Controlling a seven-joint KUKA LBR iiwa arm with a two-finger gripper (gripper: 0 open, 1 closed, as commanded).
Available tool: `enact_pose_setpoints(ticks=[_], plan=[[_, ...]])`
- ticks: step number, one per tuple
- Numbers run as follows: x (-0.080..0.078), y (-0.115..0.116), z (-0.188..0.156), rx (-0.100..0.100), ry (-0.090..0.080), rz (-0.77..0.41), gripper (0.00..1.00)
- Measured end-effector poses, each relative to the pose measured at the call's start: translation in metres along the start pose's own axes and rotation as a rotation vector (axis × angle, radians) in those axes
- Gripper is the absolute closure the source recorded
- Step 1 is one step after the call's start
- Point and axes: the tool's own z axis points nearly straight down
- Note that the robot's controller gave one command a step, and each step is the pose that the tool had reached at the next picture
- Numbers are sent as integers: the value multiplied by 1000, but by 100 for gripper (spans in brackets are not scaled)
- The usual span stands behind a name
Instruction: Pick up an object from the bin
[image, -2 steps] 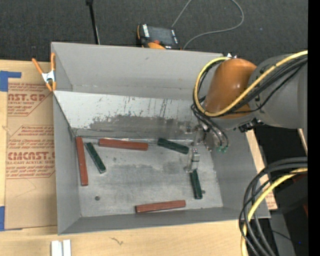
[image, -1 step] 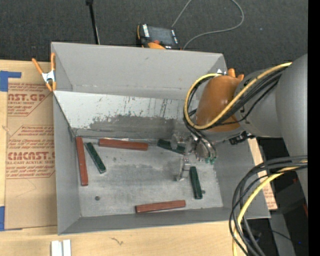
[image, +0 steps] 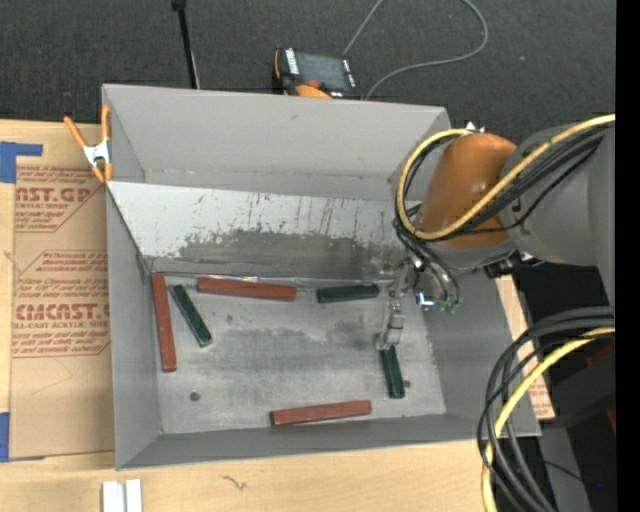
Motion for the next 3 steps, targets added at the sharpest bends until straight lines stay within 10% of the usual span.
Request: enact_pose_setpoints(ticks=[1,3], plan=[[3,33,28,-2,1,42,0],[0,25,27,-1,2,354,0]])
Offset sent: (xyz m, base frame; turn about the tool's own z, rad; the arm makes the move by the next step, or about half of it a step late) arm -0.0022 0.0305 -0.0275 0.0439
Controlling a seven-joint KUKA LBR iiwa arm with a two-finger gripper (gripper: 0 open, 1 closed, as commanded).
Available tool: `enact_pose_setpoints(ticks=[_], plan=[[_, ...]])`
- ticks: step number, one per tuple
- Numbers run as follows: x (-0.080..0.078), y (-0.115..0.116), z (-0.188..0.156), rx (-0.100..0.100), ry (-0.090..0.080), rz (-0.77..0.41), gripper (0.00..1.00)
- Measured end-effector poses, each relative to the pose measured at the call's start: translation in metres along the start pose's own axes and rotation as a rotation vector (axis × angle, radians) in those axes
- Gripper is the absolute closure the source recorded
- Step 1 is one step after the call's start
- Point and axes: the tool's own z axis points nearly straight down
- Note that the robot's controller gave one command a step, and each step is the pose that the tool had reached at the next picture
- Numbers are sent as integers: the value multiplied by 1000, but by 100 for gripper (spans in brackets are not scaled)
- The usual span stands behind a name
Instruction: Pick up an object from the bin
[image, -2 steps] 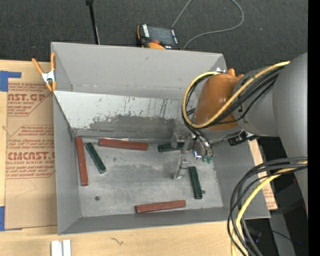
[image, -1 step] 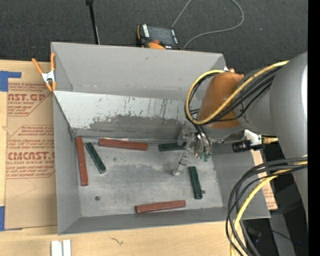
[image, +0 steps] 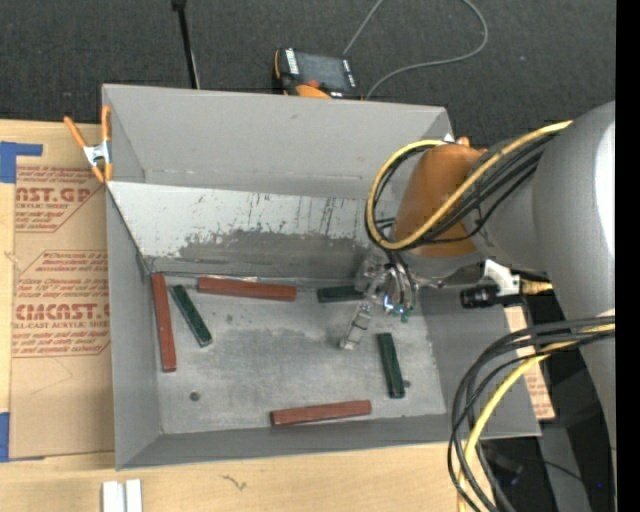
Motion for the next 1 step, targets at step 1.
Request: enact_pose_setpoints(ticks=[1], plan=[[-1,1,-2,0,-4,-1,100]])
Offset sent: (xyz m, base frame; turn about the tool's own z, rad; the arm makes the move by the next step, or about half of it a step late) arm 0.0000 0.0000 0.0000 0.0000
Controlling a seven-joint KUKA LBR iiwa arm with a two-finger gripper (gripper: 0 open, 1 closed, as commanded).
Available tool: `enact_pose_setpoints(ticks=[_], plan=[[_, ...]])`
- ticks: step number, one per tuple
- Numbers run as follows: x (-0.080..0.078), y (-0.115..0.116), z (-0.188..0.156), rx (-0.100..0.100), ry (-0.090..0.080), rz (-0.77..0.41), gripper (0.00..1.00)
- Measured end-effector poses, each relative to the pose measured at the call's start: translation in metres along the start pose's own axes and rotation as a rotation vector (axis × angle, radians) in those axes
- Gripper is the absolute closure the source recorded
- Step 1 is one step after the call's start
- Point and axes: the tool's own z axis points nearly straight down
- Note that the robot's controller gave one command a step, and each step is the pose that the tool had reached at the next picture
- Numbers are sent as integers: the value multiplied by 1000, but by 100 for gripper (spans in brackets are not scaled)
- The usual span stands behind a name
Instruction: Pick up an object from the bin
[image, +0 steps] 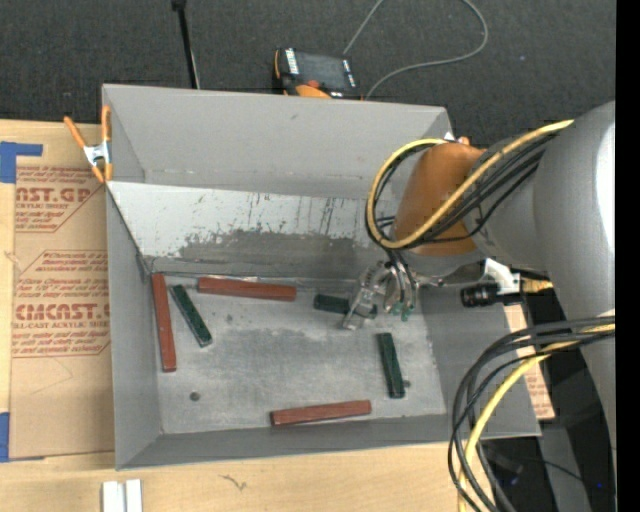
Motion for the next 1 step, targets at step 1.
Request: enact_pose_setpoints(ticks=[1], plan=[[4,13,-141,-3,-3,-24,100]])
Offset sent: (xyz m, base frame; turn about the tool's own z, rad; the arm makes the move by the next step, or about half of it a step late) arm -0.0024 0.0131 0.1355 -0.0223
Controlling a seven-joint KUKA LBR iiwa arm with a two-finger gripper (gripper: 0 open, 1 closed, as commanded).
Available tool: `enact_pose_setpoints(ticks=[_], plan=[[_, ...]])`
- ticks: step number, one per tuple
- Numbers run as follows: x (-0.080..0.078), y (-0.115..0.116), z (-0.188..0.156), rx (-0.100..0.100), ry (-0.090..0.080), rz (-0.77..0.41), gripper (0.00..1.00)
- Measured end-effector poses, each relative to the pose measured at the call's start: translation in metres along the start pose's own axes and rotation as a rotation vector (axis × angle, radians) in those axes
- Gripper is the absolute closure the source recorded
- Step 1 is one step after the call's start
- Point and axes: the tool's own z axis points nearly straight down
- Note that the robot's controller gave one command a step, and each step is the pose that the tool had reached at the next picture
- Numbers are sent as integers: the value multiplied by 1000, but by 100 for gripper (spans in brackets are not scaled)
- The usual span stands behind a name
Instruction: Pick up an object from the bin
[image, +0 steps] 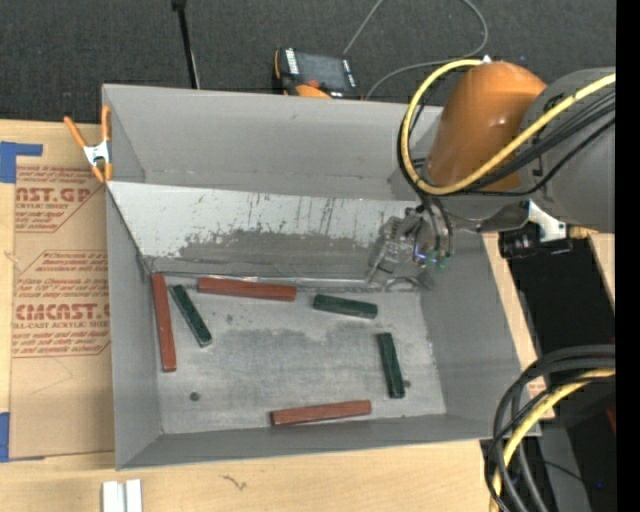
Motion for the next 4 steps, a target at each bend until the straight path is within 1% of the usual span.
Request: enact_pose_setpoints(ticks=[1,2,3,4], plan=[[2,-1,5,4,8,0,0],[10,0,97,6,17,-65,0],[5,1,147,5,15,-18,0],[3,2,142,3,9,-19,100]])
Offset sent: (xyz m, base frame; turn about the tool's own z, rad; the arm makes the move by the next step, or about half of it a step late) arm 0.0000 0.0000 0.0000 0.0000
